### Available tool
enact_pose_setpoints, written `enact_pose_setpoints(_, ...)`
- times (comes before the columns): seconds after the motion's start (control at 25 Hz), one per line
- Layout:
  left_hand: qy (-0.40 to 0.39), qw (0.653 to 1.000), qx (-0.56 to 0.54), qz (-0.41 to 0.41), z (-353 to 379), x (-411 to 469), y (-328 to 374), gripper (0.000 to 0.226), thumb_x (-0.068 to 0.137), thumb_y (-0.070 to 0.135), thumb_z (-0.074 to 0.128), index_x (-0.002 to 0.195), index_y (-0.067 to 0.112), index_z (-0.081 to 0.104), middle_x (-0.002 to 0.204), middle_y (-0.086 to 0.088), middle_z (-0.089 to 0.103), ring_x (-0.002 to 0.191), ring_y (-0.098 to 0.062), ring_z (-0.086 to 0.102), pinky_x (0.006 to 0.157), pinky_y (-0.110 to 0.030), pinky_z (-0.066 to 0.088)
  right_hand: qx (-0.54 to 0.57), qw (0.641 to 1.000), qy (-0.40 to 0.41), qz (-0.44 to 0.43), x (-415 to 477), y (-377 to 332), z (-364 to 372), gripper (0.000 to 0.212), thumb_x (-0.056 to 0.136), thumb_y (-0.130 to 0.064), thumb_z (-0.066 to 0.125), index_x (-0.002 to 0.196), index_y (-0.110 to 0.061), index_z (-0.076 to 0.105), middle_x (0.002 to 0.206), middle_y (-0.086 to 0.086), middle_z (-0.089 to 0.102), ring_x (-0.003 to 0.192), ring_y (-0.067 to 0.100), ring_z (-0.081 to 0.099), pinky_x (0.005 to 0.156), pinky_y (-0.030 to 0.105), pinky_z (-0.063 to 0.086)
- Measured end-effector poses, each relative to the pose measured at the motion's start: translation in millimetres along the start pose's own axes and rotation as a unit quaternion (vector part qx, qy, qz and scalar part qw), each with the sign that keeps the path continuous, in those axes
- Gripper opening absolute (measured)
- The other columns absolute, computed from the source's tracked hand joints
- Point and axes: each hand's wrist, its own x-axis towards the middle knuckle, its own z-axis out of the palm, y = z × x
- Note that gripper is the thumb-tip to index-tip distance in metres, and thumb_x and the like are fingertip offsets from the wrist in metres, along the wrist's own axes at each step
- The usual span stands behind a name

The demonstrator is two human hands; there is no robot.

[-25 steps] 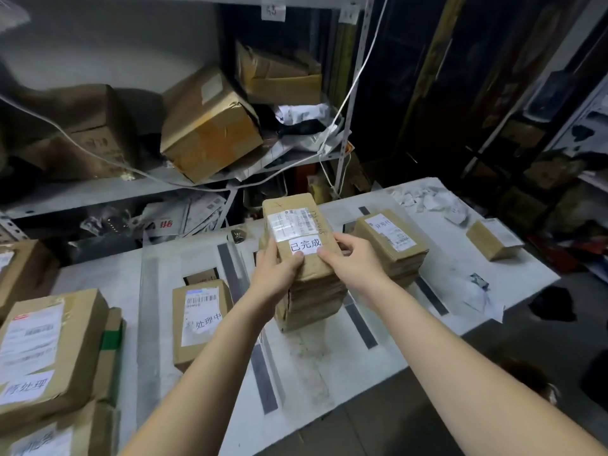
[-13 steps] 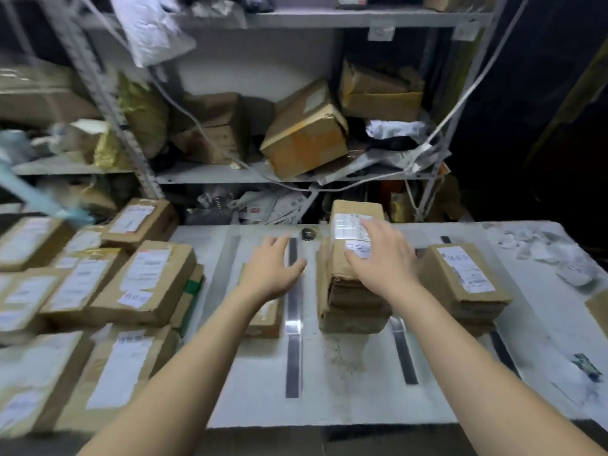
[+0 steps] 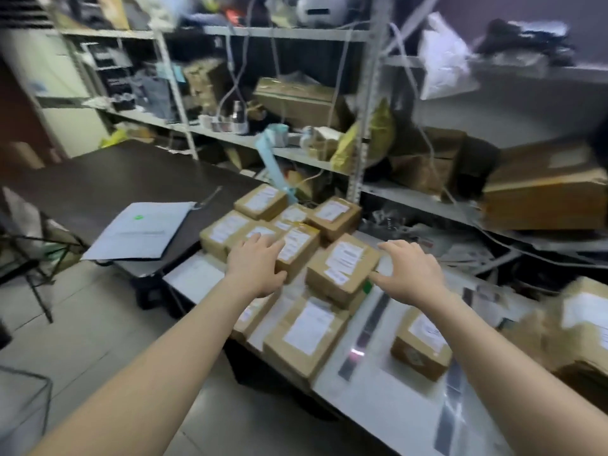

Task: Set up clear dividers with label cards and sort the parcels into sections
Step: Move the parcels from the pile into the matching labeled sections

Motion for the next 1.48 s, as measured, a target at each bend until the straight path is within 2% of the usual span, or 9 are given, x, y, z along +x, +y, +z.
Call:
enact_pose_setpoints(0.28, -0.011, 0.999, -0.004, -0.032, 45.8, 1.3, -197.5, 0.069, 0.098, 0.053, 0.048, 0.159, 0.029, 0.027, 0.162, 0.001, 0.033, 0.149, -0.024, 0.029, 0.116, -0.043, 0.034, 0.045, 0.999, -0.021, -0.017, 65.4, -174.6, 54.1, 0.068, 0.087, -0.054, 0.065, 0.148, -0.030, 0.047, 0.151, -0.003, 0.051, 0.138, 0.022, 0.045, 0.107, 0.045, 0.045)
enact_pose_setpoints(0.48, -0.034, 0.998, -0.032, -0.048, 75.5, 28.0, -282.3, 0.068, 0.097, 0.052, 0.049, 0.158, 0.028, 0.029, 0.158, 0.001, 0.037, 0.147, -0.023, 0.031, 0.114, -0.040, 0.035, 0.032, 0.998, -0.061, -0.005, 116.7, -248.3, 82.4, 0.069, 0.089, -0.057, 0.061, 0.151, -0.031, 0.043, 0.152, -0.002, 0.050, 0.139, 0.022, 0.045, 0.097, 0.043, 0.052)
enact_pose_setpoints(0.6, -0.039, 0.995, -0.066, -0.056, 93.7, 61.2, -315.3, 0.065, 0.097, 0.050, 0.050, 0.156, 0.028, 0.032, 0.158, 0.000, 0.038, 0.147, -0.023, 0.033, 0.113, -0.039, 0.034, 0.078, 0.995, -0.068, 0.010, 163.4, -273.5, 104.2, 0.069, 0.087, -0.056, 0.063, 0.150, -0.031, 0.045, 0.150, -0.003, 0.053, 0.134, 0.022, 0.051, 0.096, 0.044, 0.054)
enact_pose_setpoints(0.8, -0.081, 0.983, -0.142, -0.079, 120.6, 131.3, -354.2, 0.066, 0.100, 0.047, 0.051, 0.159, 0.027, 0.029, 0.163, 0.003, 0.032, 0.145, -0.023, 0.038, 0.107, -0.039, 0.041, 0.182, 0.979, -0.081, 0.036, 248.8, -310.3, 148.8, 0.066, 0.087, -0.050, 0.068, 0.147, -0.030, 0.049, 0.152, -0.006, 0.050, 0.140, 0.020, 0.045, 0.104, 0.045, 0.048)
enact_pose_setpoints(0.96, -0.135, 0.958, -0.231, -0.104, 152.7, 185.3, -369.8, 0.072, 0.099, 0.047, 0.054, 0.162, 0.023, 0.026, 0.165, 0.002, 0.030, 0.147, -0.021, 0.037, 0.109, -0.041, 0.042, 0.255, 0.958, -0.109, 0.068, 298.7, -334.5, 185.3, 0.062, 0.089, -0.039, 0.067, 0.146, -0.023, 0.050, 0.149, -0.001, 0.053, 0.137, 0.022, 0.048, 0.107, 0.040, 0.045)
enact_pose_setpoints(1.12, -0.154, 0.934, -0.305, -0.102, 176.6, 243.9, -376.1, 0.073, 0.100, 0.046, 0.057, 0.161, 0.018, 0.028, 0.164, -0.002, 0.034, 0.145, -0.022, 0.040, 0.111, -0.036, 0.037, 0.276, 0.946, -0.124, 0.118, 342.8, -345.0, 211.3, 0.066, 0.091, -0.040, 0.066, 0.152, -0.027, 0.042, 0.153, -0.004, 0.048, 0.125, 0.020, 0.056, 0.091, 0.037, 0.054)
enact_pose_setpoints(1.2, -0.164, 0.925, -0.333, -0.078, 186.2, 285.2, -378.2, 0.071, 0.101, 0.044, 0.056, 0.160, 0.016, 0.030, 0.163, -0.004, 0.036, 0.146, -0.024, 0.040, 0.111, -0.036, 0.036, 0.292, 0.938, -0.107, 0.153, 373.8, -344.2, 220.8, 0.065, 0.092, -0.040, 0.065, 0.151, -0.028, 0.041, 0.151, -0.004, 0.048, 0.125, 0.020, 0.056, 0.092, 0.037, 0.054)
enact_pose_setpoints(1.28, -0.174, 0.914, -0.363, -0.055, 199.8, 331.1, -375.5, 0.072, 0.100, 0.047, 0.056, 0.160, 0.016, 0.030, 0.163, -0.005, 0.037, 0.147, -0.024, 0.039, 0.113, -0.038, 0.036, 0.302, 0.929, -0.079, 0.197, 406.1, -341.4, 229.5, 0.065, 0.092, -0.041, 0.066, 0.151, -0.025, 0.043, 0.144, -0.002, 0.054, 0.126, 0.021, 0.055, 0.095, 0.037, 0.052)
enact_pose_setpoints(1.48, -0.224, 0.856, -0.464, -0.036, 245.6, 447.3, -351.0, 0.074, 0.100, 0.052, 0.054, 0.160, 0.015, 0.032, 0.159, -0.002, 0.044, 0.144, -0.023, 0.044, 0.115, -0.039, 0.040, 0.356, 0.877, -0.010, 0.322, 471.1, -336.4, 260.4, 0.050, 0.092, -0.038, 0.070, 0.137, -0.025, 0.054, 0.115, -0.012, 0.062, 0.104, 0.012, 0.060, 0.070, 0.020, 0.044)
